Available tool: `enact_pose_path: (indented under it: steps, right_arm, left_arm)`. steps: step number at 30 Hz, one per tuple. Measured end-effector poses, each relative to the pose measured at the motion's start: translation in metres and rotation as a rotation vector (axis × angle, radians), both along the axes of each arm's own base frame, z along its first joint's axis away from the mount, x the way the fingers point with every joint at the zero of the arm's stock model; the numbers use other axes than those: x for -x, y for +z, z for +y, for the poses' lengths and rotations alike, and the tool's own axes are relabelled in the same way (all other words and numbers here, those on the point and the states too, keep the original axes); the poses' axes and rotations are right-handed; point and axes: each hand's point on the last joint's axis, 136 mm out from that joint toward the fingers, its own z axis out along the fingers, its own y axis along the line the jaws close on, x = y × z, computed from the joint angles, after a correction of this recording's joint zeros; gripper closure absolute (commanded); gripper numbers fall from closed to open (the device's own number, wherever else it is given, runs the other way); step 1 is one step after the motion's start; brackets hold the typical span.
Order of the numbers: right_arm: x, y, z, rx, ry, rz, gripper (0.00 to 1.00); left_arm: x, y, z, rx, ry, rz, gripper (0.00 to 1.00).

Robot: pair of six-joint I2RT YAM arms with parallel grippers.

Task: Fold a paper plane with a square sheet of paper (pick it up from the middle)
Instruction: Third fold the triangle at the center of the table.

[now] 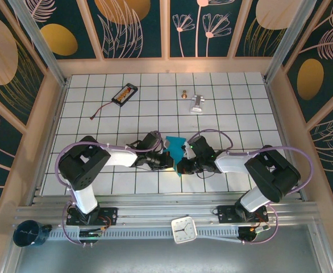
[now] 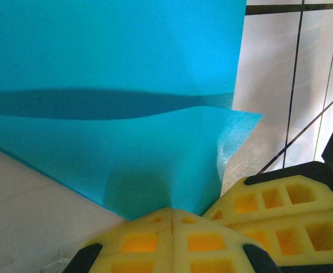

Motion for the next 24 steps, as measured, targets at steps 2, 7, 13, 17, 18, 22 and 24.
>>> enact_pose_path:
  steps: [2,7,13,17,18,22,24]
  right_arm:
    - [0.0,-0.001,0.0,0.006,0.0,0.007,1.0]
    - [0.0,-0.002,0.0,0.022,0.0,0.025,1.0]
    - [0.001,-0.003,0.0,0.028,0.0,0.032,1.0]
    - [0.001,-0.004,0.0,0.031,0.001,0.036,1.0]
    - [0.001,-0.004,-0.001,0.032,0.001,0.038,1.0]
    - [0.001,-0.005,-0.001,0.036,0.001,0.043,1.0]
    - [0.001,-0.005,-0.001,0.037,0.0,0.043,1.0]
  left_arm:
    - [-0.001,0.0,0.0,-0.001,0.004,0.001,1.0]
    - [-0.004,0.0,0.001,-0.002,0.013,0.005,1.0]
    - [-0.012,0.0,0.002,-0.014,0.031,0.01,1.0]
    - [-0.027,0.0,0.006,-0.025,0.065,0.002,1.0]
    - [-0.031,0.0,0.007,-0.027,0.072,0.002,1.0]
    - [-0.043,0.0,0.01,-0.037,0.084,-0.005,1.0]
    - [-0.045,-0.001,0.011,-0.037,0.081,-0.002,1.0]
